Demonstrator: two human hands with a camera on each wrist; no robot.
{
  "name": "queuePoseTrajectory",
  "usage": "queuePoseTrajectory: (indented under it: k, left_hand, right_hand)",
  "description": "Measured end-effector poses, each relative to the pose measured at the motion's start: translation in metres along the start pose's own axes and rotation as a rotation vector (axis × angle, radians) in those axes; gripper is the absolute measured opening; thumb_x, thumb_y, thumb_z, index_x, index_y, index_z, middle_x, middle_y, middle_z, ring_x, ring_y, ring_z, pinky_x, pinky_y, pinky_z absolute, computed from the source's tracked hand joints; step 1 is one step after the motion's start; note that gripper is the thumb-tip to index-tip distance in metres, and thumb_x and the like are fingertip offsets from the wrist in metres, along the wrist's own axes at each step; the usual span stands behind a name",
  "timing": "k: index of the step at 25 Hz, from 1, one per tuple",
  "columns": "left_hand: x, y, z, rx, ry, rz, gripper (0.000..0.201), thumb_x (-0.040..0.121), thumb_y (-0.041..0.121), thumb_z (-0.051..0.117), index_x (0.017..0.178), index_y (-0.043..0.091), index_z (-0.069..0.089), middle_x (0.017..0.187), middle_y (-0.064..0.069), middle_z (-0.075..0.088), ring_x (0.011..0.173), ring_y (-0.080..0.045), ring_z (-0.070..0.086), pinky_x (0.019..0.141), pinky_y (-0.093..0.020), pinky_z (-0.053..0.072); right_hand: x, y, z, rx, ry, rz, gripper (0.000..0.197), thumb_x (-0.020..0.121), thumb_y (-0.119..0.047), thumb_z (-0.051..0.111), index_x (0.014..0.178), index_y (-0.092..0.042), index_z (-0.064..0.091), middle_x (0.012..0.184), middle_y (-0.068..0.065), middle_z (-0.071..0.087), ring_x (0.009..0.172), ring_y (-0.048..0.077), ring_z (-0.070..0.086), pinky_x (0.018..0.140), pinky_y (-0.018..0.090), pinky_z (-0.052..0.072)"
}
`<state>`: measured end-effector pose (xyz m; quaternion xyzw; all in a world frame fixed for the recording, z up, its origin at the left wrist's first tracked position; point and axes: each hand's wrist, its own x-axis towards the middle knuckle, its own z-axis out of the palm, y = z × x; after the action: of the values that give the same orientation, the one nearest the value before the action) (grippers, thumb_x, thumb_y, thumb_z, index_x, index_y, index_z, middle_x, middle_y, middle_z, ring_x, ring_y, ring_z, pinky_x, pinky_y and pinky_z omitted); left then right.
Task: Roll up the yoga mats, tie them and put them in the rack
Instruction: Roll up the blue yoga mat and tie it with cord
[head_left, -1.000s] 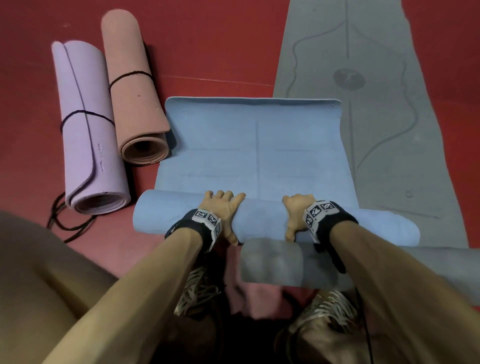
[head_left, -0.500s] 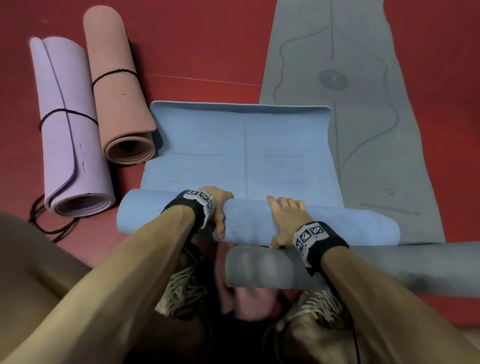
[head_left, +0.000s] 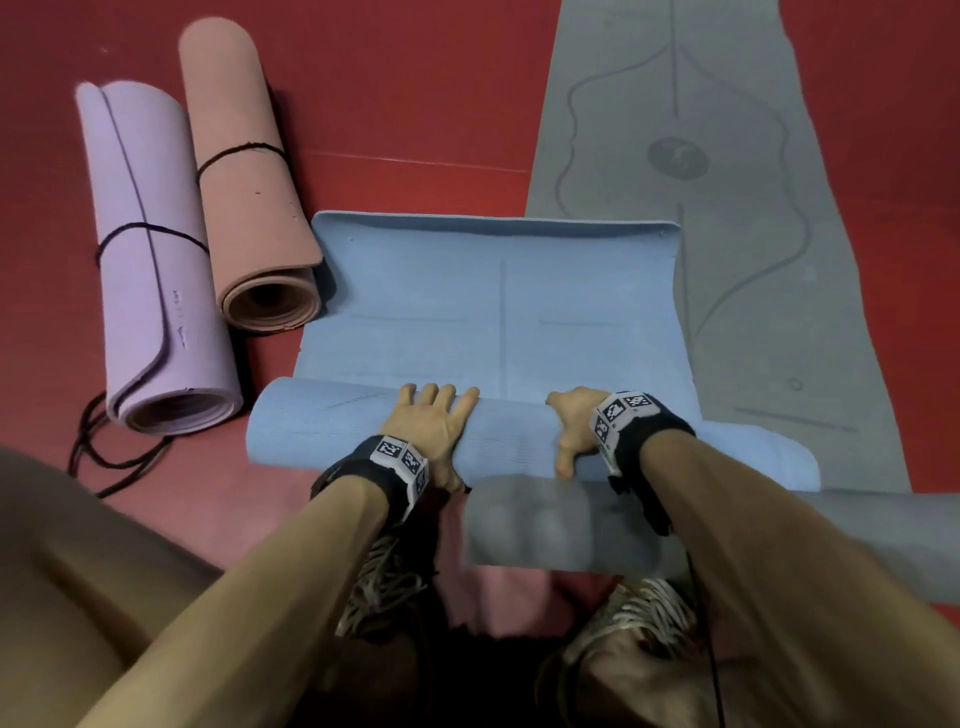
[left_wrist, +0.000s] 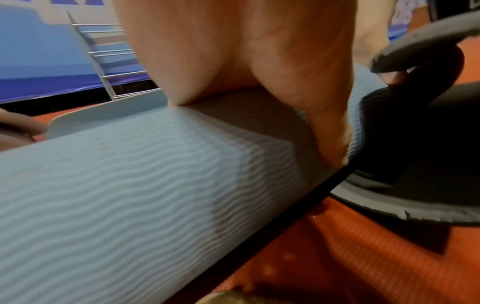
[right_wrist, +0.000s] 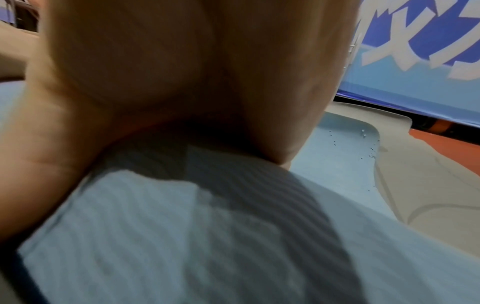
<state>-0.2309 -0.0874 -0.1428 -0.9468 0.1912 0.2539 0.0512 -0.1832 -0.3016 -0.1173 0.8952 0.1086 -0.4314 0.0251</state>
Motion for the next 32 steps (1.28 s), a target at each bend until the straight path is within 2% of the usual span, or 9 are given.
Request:
queuePoseTrajectory:
  k: [4,8,11,15,18,23,26,28,32]
  left_hand:
    - [0.005,-0.001,-0.006,-0.015,-0.010,0.021,0.110,0.051,0.061,0.082,0.138,0.022,0.028,0.127,-0.004,0.049,0.117,-0.027,0.045,0.099,-0.045,0.032]
    - [0.017,0.000,-0.024,-0.050,-0.109,0.000,0.087,0.046,0.052,0.086,0.116,0.027,0.042,0.111,0.001,0.058,0.109,-0.026,0.050,0.088,-0.042,0.037]
    - [0.031,-0.003,-0.043,-0.104,-0.215,-0.022,0.079,0.032,0.048,0.085,0.098,0.032,0.046,0.093,0.005,0.065,0.090,-0.021,0.061,0.081,-0.038,0.053]
    - [0.036,-0.004,-0.044,-0.105,-0.265,-0.018,0.086,0.030,0.049,0.088,0.102,0.030,0.044,0.090,0.005,0.062,0.090,-0.023,0.063,0.081,-0.038,0.054]
    - [0.028,-0.004,-0.026,-0.091,-0.162,-0.015,0.097,0.041,0.057,0.086,0.122,0.031,0.039,0.117,0.002,0.055,0.111,-0.023,0.052,0.097,-0.042,0.039]
    - [0.006,-0.003,-0.004,-0.027,0.031,0.036,0.125,0.049,0.068,0.080,0.148,0.023,0.018,0.139,-0.005,0.038,0.129,-0.028,0.038,0.111,-0.052,0.022]
    - [0.005,-0.001,-0.003,-0.005,0.043,0.043,0.119,0.051,0.065,0.080,0.145,0.021,0.021,0.134,-0.005,0.043,0.124,-0.028,0.041,0.108,-0.051,0.026]
    - [0.010,-0.002,-0.011,-0.023,0.005,0.044,0.109,0.049,0.060,0.082,0.138,0.024,0.029,0.126,-0.003,0.048,0.117,-0.027,0.045,0.101,-0.047,0.031]
    - [0.027,-0.003,-0.032,-0.092,-0.129,-0.004,0.085,0.045,0.051,0.088,0.115,0.031,0.045,0.109,0.003,0.059,0.107,-0.022,0.054,0.092,-0.043,0.036]
  right_hand:
    - [-0.001,-0.001,0.012,-0.038,0.032,0.010,0.089,0.052,-0.038,0.090,0.127,-0.015,0.046,0.123,0.006,0.058,0.112,0.029,0.058,0.089,0.038,0.048]
    - [-0.012,0.000,0.036,-0.057,0.221,-0.010,0.105,0.058,-0.046,0.088,0.141,-0.017,0.032,0.134,0.007,0.048,0.125,0.029,0.045,0.101,0.043,0.032]
    - [-0.021,0.000,0.051,-0.130,0.360,-0.041,0.118,0.058,-0.055,0.085,0.148,-0.014,0.022,0.135,0.009,0.042,0.126,0.030,0.041,0.108,0.044,0.028]
    - [-0.020,-0.003,0.053,-0.141,0.413,-0.016,0.105,0.060,-0.047,0.083,0.141,-0.009,0.030,0.129,0.009,0.048,0.120,0.029,0.045,0.104,0.041,0.032]
    - [-0.019,-0.005,0.037,-0.136,0.337,0.003,0.083,0.058,-0.044,0.085,0.121,-0.011,0.044,0.120,0.007,0.053,0.113,0.026,0.050,0.098,0.038,0.035]
    - [-0.009,-0.001,0.006,-0.039,0.094,0.019,0.087,0.047,-0.045,0.092,0.119,-0.016,0.054,0.117,0.006,0.063,0.104,0.029,0.063,0.089,0.036,0.051]
    - [-0.007,-0.002,0.003,-0.040,0.025,0.019,0.085,0.051,-0.041,0.091,0.122,-0.016,0.052,0.119,0.006,0.062,0.105,0.029,0.063,0.085,0.038,0.055]
    - [-0.009,-0.002,0.010,-0.035,0.067,0.035,0.085,0.056,-0.039,0.089,0.125,-0.014,0.047,0.124,0.007,0.059,0.111,0.029,0.060,0.084,0.035,0.046]
    - [-0.020,0.000,0.039,-0.070,0.287,-0.006,0.105,0.059,-0.050,0.086,0.141,-0.014,0.032,0.135,0.007,0.047,0.125,0.028,0.046,0.102,0.042,0.034]
